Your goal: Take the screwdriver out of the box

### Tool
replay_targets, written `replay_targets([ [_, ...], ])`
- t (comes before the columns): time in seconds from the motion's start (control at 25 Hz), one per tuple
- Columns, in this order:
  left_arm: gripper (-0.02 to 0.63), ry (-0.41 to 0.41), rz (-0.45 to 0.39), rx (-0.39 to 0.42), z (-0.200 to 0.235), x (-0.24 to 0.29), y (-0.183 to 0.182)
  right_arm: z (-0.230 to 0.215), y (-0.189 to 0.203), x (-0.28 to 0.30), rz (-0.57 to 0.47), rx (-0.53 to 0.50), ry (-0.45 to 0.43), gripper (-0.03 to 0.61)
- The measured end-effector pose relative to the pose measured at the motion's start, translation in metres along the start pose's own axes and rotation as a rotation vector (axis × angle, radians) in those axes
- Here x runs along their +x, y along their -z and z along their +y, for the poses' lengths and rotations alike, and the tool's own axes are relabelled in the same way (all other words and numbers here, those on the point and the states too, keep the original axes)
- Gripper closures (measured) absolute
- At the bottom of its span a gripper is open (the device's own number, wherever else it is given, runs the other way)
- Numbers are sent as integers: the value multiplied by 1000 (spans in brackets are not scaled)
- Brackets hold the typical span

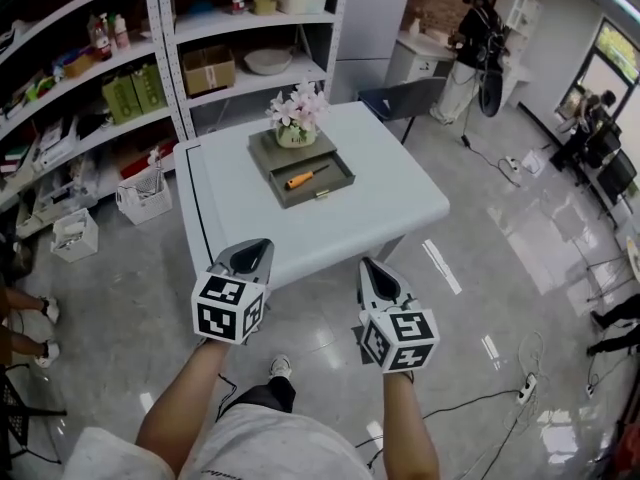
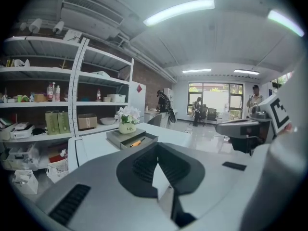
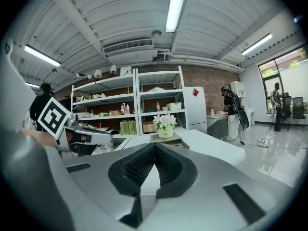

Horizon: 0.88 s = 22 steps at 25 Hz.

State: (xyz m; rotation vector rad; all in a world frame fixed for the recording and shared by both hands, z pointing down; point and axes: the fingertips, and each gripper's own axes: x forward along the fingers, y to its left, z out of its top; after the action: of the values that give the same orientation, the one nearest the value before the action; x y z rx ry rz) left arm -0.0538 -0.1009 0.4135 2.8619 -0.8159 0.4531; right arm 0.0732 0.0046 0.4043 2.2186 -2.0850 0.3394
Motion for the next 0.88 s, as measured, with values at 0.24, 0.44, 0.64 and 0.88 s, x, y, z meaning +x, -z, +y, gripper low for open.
replay_targets([
  [0.24, 611, 30, 23, -16, 38, 42, -8, -5, -13, 57, 36, 10, 3, 573],
  [0.44, 611, 43, 14, -42, 68, 66, -16, -6, -23, 97, 62, -4, 3, 572],
  [0.64, 611, 49, 8, -52, 87, 80, -20, -4, -33, 126, 68, -19, -1, 572],
  [0.88, 611, 42, 20, -44, 103, 99, -21, -8, -33, 153, 68, -19, -14, 572],
])
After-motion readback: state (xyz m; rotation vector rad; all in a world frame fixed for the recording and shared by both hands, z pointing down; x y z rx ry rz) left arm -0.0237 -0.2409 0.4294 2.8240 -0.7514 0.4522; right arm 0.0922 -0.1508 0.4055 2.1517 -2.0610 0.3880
